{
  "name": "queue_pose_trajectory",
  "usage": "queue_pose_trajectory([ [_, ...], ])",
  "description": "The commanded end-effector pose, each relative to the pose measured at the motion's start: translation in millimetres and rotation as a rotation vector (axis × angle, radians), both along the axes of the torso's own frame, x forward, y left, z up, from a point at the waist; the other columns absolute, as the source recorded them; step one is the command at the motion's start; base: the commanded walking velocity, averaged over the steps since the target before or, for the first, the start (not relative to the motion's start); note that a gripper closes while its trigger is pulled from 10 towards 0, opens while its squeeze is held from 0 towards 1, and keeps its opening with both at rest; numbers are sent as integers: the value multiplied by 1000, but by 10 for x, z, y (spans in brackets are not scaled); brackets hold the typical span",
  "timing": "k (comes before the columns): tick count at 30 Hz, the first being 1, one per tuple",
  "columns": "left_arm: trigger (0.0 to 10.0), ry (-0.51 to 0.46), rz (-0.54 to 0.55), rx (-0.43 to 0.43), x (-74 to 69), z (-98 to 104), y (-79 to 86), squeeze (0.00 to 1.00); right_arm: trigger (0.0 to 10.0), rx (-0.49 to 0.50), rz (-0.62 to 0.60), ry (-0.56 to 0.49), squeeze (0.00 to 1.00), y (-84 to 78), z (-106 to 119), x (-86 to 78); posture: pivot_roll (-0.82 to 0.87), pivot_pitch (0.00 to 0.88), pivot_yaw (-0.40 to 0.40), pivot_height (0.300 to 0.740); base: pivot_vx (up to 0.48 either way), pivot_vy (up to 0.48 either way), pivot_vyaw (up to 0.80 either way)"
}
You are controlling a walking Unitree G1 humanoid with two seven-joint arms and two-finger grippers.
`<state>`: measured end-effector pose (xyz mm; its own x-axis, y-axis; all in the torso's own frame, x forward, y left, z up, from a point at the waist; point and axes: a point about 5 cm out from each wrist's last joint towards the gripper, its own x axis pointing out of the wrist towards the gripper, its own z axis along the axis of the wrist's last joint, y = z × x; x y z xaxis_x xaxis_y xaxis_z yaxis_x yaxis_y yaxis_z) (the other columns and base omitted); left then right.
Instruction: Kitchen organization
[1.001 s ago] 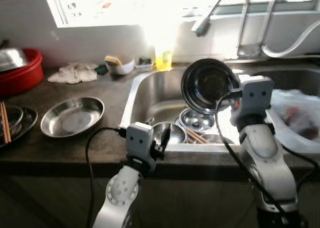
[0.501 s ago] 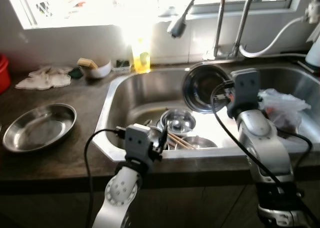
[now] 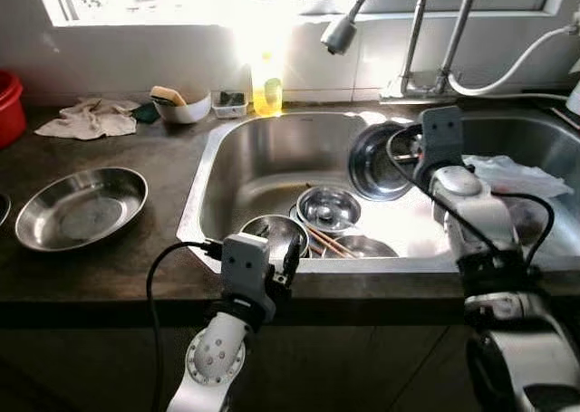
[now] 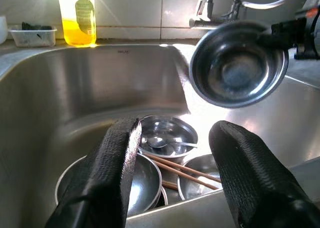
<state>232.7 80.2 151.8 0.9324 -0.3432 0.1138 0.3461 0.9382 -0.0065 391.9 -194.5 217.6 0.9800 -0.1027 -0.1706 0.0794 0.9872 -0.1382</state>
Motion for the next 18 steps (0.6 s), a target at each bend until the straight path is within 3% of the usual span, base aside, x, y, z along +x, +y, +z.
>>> queue_pose_trajectory([
  [1,10000,-7,5,8,-44,41,14,0,10000,29,-14,53,0,-32,-45,27,76,159,-24,740,0,0,0],
  [10,10000,6,9,15,-76,39,27,0,10000,62,22,208,0,24,-353,13,82,171,-22,740,0,0,0],
  [11,10000,8,8,14,-78,43,29,0,10000,61,24,216,1000,30,-375,13,81,170,-20,740,0,0,0],
  [18,10000,8,3,19,-46,44,21,0,10000,105,20,209,1000,39,-425,-30,86,154,-20,740,0,0,0],
])
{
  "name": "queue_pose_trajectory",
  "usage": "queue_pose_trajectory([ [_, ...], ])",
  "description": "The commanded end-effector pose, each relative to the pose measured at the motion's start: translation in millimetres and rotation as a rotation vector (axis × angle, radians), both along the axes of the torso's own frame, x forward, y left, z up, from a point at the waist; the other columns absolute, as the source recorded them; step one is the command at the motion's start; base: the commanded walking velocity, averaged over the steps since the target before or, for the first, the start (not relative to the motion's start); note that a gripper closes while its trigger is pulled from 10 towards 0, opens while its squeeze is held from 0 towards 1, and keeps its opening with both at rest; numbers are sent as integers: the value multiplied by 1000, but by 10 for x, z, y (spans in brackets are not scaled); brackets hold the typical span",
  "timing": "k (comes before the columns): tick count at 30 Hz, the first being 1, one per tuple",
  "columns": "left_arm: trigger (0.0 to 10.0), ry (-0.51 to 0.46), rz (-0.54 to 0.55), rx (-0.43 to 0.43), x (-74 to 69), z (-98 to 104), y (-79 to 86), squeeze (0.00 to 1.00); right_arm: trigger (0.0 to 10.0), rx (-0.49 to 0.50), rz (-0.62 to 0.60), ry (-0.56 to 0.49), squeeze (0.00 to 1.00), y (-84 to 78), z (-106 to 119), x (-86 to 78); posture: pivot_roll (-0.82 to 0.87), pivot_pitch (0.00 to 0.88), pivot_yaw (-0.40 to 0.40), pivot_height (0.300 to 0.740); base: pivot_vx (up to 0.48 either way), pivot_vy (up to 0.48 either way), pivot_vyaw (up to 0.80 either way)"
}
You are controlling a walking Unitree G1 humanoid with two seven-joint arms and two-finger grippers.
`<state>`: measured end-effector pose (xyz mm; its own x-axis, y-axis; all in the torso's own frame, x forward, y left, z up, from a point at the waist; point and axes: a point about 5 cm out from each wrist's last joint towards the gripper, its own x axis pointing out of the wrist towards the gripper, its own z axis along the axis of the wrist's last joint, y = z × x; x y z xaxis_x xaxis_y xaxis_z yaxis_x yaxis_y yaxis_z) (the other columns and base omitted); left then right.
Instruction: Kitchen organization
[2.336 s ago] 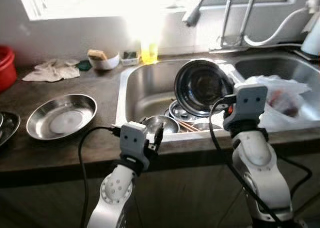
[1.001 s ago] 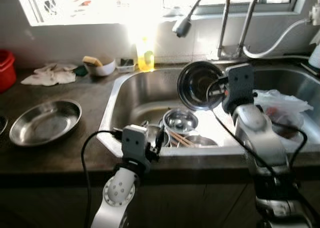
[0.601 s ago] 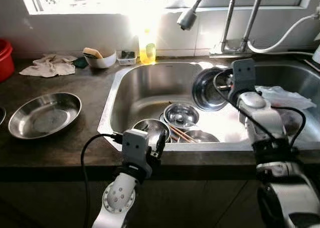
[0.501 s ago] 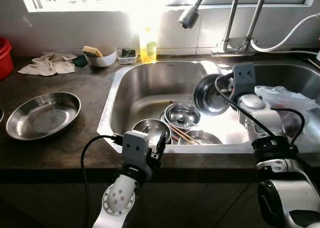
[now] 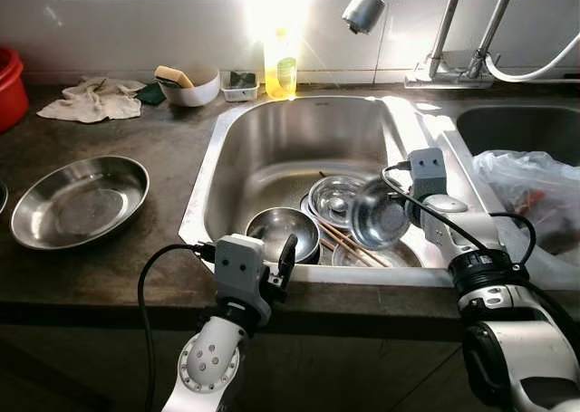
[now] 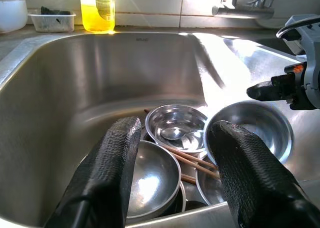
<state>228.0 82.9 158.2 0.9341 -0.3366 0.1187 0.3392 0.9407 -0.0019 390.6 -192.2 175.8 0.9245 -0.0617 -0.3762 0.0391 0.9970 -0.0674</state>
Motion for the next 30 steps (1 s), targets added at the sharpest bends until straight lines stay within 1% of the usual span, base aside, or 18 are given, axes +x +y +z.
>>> queue_pose_trajectory([
  [1,10000,13,-4,17,6,-18,-7,0,10000,25,-1,0,1000,20,-11,-23,86,150,-21,740,0,0,0],
  [4,10000,9,-5,18,22,-9,-17,0,10000,27,-3,-1,1000,28,-24,-52,86,140,-22,740,0,0,0],
  [6,10000,3,-4,18,37,-2,-13,0,10000,13,-9,-50,1000,31,19,-79,88,127,-22,740,0,0,0],
  [7,10000,1,-2,19,45,1,-7,0,10000,13,-10,-80,176,40,54,-104,87,123,-21,740,0,0,0],
  [8,10000,-4,1,19,63,7,4,0,10000,15,-4,-147,0,66,130,-155,82,115,-19,740,0,0,0],
  [13,10000,-7,1,21,89,4,10,0,10000,-15,-41,-199,0,79,188,-237,75,94,-15,740,0,0,0],
  [14,10000,-9,2,20,112,5,12,0,10000,-10,-58,-274,0,122,253,-336,67,81,-10,740,0,0,0],
  [15,10000,-9,2,20,112,5,12,0,10000,-10,-58,-274,0,122,253,-336,67,81,-10,740,0,0,0],
  [16,10000,-9,3,19,123,4,13,0,10000,4,-55,-318,0,146,289,-385,64,77,-9,740,0,0,0],
  [17,10000,-9,5,16,136,2,11,0,10000,56,26,-449,0,222,407,-509,63,68,-8,740,0,0,0],
  [19,10000,-7,4,11,138,3,9,0,10000,36,42,-499,0,240,431,-592,63,64,-7,740,0,0,0],
  [21,10000,-12,-1,10,138,13,-2,0,10000,-65,70,-571,0,277,428,-791,58,50,-3,740,0,0,0],
  [23,10000,-14,-2,11,140,16,-4,0,10000,-91,87,-596,0,299,431,-859,56,48,-1,740,0,0,0],
  [24,10000,-16,-3,8,142,23,-5,0,10000,-55,112,-599,0,334,418,-927,55,43,1,740,0,0,0],
  [25,10000,-16,-3,8,142,23,-5,0,10000,-55,112,-599,0,334,418,-927,55,43,1,740,0,0,0],
  [26,10000,-18,-2,3,151,36,0,0,10000,-4,144,-626,0,391,428,-1070,48,34,6,740,0,0,0],
  [28,10000,-19,-1,1,155,43,2,0,10000,10,150,-638,0,405,436,-1120,48,34,6,740,0,0,0],
  [30,10000,-34,-4,-15,155,105,-4,0,10000,29,217,-670,0,475,411,-1278,44,31,12,740,0,0,0],
])
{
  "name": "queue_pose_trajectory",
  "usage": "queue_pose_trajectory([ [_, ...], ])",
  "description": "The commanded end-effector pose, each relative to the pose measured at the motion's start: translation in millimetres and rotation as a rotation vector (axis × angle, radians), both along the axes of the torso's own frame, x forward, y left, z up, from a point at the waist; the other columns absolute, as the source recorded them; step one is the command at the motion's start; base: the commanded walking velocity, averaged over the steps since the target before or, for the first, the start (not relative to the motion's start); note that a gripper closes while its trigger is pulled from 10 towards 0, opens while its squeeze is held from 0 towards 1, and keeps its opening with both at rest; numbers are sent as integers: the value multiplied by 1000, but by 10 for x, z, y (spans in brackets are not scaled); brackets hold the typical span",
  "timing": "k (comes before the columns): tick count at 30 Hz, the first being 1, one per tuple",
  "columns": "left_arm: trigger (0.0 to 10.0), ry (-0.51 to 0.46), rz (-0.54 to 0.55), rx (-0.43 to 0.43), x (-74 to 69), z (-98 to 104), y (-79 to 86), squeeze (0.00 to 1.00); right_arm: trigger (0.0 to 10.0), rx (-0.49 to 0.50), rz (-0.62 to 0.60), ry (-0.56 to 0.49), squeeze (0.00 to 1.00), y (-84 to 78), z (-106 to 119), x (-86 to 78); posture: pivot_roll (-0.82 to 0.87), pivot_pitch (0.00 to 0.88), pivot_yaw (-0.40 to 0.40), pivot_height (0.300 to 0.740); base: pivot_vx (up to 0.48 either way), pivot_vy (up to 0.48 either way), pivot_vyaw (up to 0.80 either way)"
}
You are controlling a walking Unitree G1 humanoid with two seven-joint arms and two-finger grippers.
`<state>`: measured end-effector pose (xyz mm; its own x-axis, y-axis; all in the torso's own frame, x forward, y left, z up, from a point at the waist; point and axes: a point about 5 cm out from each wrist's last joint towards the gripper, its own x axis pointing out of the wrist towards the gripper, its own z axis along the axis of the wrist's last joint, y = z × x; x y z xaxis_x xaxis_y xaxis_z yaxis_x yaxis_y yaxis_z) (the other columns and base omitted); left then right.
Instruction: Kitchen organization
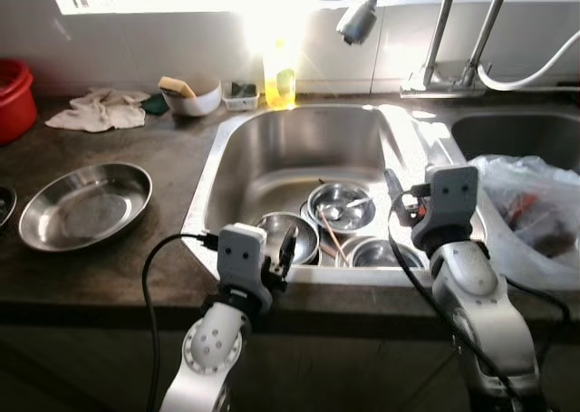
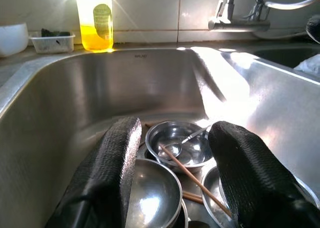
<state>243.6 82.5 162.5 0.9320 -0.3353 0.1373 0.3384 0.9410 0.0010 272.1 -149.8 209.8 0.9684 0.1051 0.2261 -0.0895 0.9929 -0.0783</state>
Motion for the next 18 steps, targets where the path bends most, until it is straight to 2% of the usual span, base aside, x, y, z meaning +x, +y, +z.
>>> queue_pose_trajectory([
  [1,10000,-15,-5,-12,-1,62,-1,0,10000,13,52,-54,0,51,71,-93,44,31,12,740,0,0,0],
  [5,10000,-7,17,-2,-21,26,51,0,10000,46,66,-37,0,94,-11,-236,42,30,14,740,0,0,0],
  [9,10000,-16,21,-6,-38,35,54,0,10000,59,62,-27,0,118,-21,-261,40,30,14,740,0,0,0],
  [18,10000,-3,18,-24,-37,21,15,0,10000,35,63,-39,0,162,-15,-192,46,26,7,740,0,0,0],
])
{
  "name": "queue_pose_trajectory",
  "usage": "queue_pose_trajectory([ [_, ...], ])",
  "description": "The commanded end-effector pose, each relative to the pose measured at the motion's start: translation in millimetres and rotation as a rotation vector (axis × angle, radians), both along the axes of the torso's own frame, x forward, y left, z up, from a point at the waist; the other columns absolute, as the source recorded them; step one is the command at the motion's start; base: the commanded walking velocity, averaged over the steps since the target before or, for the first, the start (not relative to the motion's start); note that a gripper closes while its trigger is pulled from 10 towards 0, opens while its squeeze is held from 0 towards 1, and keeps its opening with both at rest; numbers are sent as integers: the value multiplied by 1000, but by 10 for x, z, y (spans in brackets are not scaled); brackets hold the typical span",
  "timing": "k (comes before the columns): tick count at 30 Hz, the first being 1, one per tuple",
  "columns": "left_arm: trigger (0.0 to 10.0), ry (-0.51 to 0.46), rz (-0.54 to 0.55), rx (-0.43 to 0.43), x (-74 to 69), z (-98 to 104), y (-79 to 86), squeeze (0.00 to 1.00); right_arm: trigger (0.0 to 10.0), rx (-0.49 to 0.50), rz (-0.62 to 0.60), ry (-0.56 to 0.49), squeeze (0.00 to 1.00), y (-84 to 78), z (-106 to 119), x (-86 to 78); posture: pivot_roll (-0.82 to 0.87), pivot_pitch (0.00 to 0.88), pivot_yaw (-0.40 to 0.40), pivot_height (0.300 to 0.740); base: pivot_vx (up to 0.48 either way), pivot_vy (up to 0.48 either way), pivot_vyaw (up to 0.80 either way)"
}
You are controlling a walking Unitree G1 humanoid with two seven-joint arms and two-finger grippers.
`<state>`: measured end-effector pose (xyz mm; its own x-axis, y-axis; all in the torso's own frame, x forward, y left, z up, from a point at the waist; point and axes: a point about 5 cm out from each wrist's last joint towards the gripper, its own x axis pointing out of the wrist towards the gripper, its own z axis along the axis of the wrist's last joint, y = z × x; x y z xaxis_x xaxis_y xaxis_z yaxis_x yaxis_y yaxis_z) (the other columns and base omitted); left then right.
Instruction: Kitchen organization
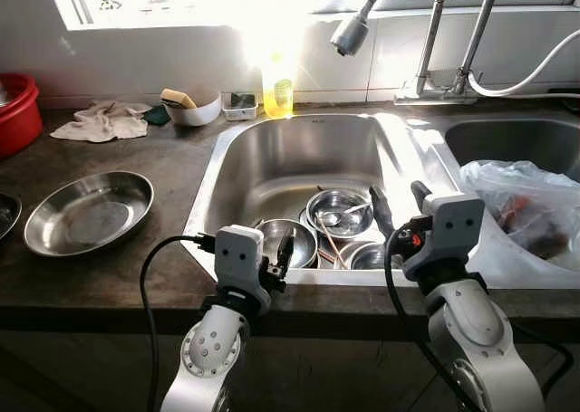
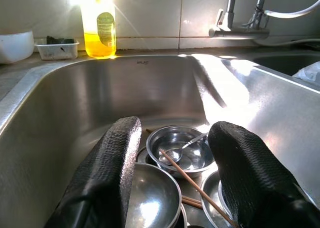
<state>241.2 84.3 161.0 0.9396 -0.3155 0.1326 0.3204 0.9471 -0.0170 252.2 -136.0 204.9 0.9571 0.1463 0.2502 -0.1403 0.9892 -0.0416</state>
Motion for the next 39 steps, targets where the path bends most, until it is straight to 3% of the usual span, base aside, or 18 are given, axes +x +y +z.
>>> queue_pose_trajectory([
  [1,10000,-13,1,-8,-9,33,-1,0,10000,-10,19,-21,0,29,31,16,46,26,7,740,0,0,0],
  [7,10000,-1,6,-17,6,25,20,0,10000,-28,26,-5,0,8,-20,31,47,27,10,740,0,0,768],
  [16,10000,7,-13,-12,-2,1,-3,0,10000,-4,12,-8,0,12,-5,69,48,32,18,740,0,435,800],
  [33,10000,-14,2,-3,13,31,17,0,10000,23,22,-23,0,38,62,121,48,38,15,740,0,0,800],
  [36,10000,-12,2,-4,9,29,10,0,10000,15,32,-19,0,25,72,163,50,38,12,740,0,0,267],
  [39,10000,-9,4,-3,5,18,8,0,10000,2,-7,-7,0,-86,112,294,50,40,6,740,0,0,0],
])
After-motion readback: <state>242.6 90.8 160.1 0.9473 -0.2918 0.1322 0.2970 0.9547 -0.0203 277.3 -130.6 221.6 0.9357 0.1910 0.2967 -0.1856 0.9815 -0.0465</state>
